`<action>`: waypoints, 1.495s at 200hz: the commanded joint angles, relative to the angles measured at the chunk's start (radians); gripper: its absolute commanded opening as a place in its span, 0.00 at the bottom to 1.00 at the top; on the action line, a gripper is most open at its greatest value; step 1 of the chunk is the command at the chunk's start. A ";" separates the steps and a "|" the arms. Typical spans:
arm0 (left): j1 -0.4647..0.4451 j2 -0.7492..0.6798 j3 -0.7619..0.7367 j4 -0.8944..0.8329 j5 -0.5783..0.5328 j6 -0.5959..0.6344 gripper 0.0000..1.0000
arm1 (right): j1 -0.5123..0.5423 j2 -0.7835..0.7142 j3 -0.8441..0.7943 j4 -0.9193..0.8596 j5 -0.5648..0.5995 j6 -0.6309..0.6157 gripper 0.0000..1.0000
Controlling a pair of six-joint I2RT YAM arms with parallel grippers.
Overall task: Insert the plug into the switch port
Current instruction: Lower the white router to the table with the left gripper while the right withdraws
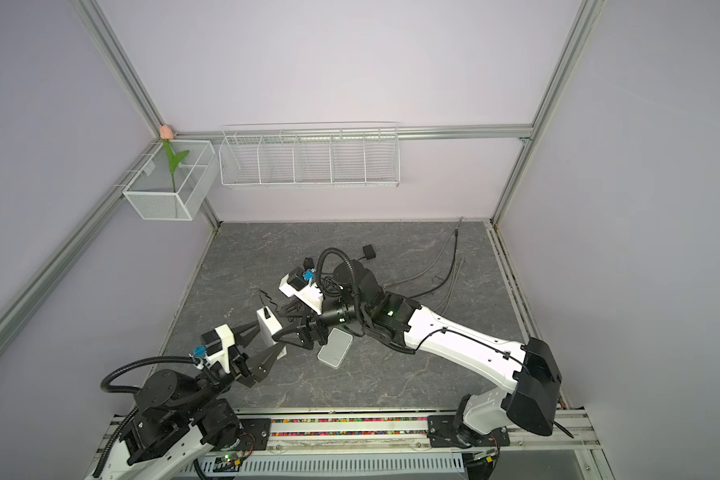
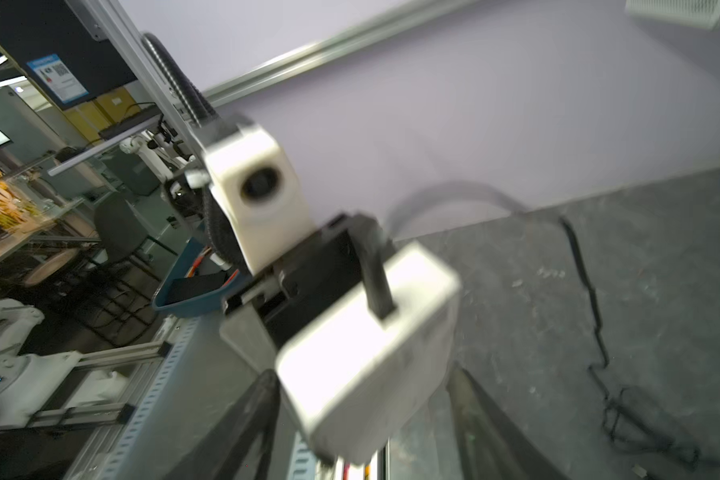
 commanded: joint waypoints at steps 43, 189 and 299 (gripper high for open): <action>0.002 -0.022 0.072 0.152 -0.068 0.035 0.00 | -0.005 -0.164 -0.035 -0.248 0.058 -0.032 0.97; 0.002 0.173 -0.003 0.058 -0.239 -0.088 0.00 | -0.039 -0.166 -0.125 -0.315 0.260 -0.020 0.96; 0.275 0.642 -0.002 -0.050 -0.137 -0.445 0.00 | 0.027 0.048 -0.336 -0.232 0.359 0.096 0.50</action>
